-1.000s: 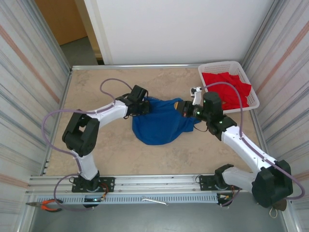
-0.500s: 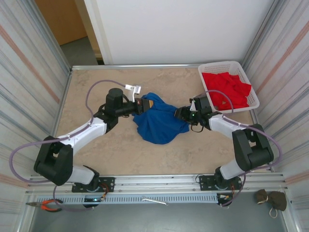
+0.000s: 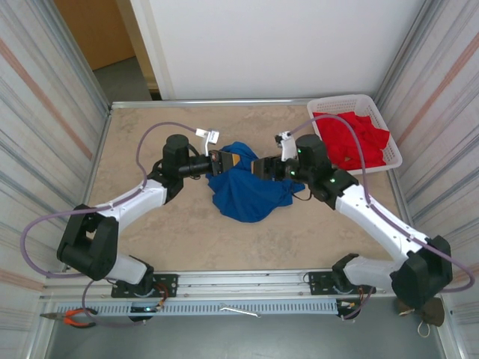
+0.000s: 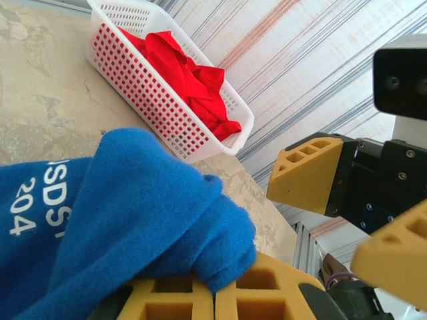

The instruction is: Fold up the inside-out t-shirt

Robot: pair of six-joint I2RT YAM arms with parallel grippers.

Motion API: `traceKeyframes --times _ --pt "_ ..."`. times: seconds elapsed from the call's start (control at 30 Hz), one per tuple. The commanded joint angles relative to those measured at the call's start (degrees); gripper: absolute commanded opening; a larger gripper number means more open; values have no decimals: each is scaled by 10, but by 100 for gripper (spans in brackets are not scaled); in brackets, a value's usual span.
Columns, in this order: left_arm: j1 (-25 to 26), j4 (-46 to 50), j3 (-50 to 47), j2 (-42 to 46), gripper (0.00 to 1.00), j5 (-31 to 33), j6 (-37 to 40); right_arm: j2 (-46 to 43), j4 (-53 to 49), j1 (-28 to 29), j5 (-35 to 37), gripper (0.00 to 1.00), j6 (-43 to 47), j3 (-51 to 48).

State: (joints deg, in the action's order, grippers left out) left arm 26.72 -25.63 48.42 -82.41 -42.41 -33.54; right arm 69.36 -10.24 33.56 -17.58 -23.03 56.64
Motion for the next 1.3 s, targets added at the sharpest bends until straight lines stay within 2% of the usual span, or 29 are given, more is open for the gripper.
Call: traceKeyframes --times 0.0,0.1,0.17,0.2,0.23,0.3,0.37,0.57,0.67,0.73,0.77,0.83,0.9,0.97,1.1,1.27 --pt "0 -26 22 -2 0 -19 -8 44 -24 9 8 67 49 35" --pt "1 -26 25 -3 0 -22 -11 80 -16 12 7 66 54 58" --pt "1 -25 26 -3 0 -25 -12 104 -14 12 6 61 56 73" --pt "0 -25 26 -3 0 -25 -13 113 -14 11 7 53 57 78" --pt "0 -24 25 -3 0 -25 -14 121 -14 9 7 38 59 83" --pt "-2 -21 24 -4 0 -19 -17 124 -20 -1 1 0 57 87" --pt "-14 -22 15 -5 0 -7 -30 102 -13 -22 -16 0 46 73" --pt "-85 -88 -42 -22 0 0 -101 -33 45 -143 -108 0 -37 -12" --pt "-90 -93 -40 -37 2 -10 -102 -61 59 -162 -144 0 -61 -25" --pt "-89 -89 -34 -44 33 -14 -103 -57 66 -161 -163 0 -73 -23" --pt "-89 -87 -34 -44 44 -11 -104 -55 71 -159 -166 0 -76 -24" --pt "-87 -71 -40 -32 58 5 -99 -52 78 -156 -169 0 -78 -27" --pt "-81 -36 -42 -12 63 31 -83 -49 81 -155 -172 0 -78 -30" --pt "-62 38 -27 14 67 67 -37 -48 82 -156 -179 0 -75 -33" --pt "4 194 38 28 72 143 74 -54 85 -156 -196 0 -60 -43" --pt "52 238 87 -15 73 178 111 -70 86 -158 -194 0 -57 -60"
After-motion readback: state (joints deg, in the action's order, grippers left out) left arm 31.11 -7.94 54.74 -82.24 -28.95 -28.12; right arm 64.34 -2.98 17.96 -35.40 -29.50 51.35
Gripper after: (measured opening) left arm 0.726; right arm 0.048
